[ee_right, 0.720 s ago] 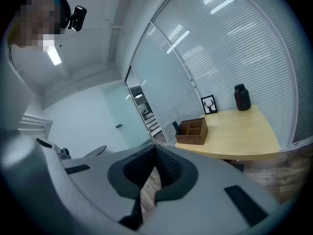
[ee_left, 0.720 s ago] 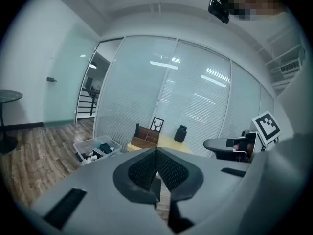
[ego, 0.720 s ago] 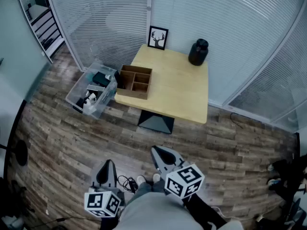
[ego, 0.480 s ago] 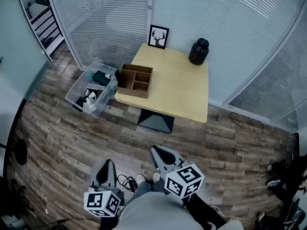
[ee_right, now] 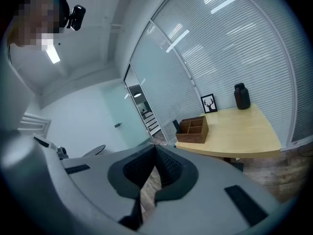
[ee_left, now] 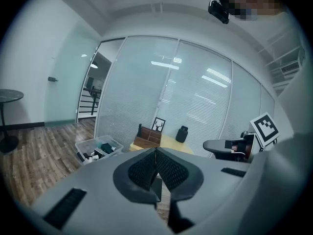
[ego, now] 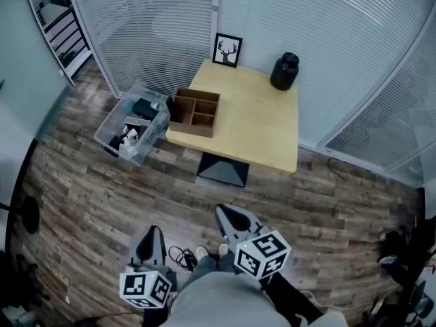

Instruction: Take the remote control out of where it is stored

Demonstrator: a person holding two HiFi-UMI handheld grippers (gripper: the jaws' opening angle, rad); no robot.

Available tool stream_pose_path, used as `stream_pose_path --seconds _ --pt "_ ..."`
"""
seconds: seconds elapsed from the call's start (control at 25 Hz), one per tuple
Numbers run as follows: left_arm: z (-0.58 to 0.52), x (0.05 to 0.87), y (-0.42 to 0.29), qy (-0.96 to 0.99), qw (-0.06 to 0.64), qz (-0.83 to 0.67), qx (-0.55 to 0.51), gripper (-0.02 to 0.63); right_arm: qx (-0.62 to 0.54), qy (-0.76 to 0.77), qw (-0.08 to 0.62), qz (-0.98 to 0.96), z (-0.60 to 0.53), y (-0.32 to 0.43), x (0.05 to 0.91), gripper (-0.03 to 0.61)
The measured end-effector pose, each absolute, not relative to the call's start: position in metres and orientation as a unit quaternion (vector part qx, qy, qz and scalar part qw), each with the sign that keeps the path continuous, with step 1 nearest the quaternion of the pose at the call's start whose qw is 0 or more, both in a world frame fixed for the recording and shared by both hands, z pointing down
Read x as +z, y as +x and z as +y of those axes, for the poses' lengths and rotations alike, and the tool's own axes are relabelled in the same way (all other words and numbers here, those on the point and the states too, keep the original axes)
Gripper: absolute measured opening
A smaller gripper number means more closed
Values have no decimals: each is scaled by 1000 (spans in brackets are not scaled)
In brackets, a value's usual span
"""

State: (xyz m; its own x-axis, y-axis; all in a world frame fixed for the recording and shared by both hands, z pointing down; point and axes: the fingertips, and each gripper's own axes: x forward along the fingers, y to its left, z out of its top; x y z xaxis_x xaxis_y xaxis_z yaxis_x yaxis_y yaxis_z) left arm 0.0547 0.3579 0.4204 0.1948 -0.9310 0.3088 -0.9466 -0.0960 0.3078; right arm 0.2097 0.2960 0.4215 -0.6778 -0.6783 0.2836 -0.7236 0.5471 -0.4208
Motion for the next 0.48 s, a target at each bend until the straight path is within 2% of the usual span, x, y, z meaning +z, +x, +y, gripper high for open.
stream_pose_path --seconds 0.48 --pt "354 425 21 741 227 -632 -1 9 251 427 25 -868 285 193 422 5"
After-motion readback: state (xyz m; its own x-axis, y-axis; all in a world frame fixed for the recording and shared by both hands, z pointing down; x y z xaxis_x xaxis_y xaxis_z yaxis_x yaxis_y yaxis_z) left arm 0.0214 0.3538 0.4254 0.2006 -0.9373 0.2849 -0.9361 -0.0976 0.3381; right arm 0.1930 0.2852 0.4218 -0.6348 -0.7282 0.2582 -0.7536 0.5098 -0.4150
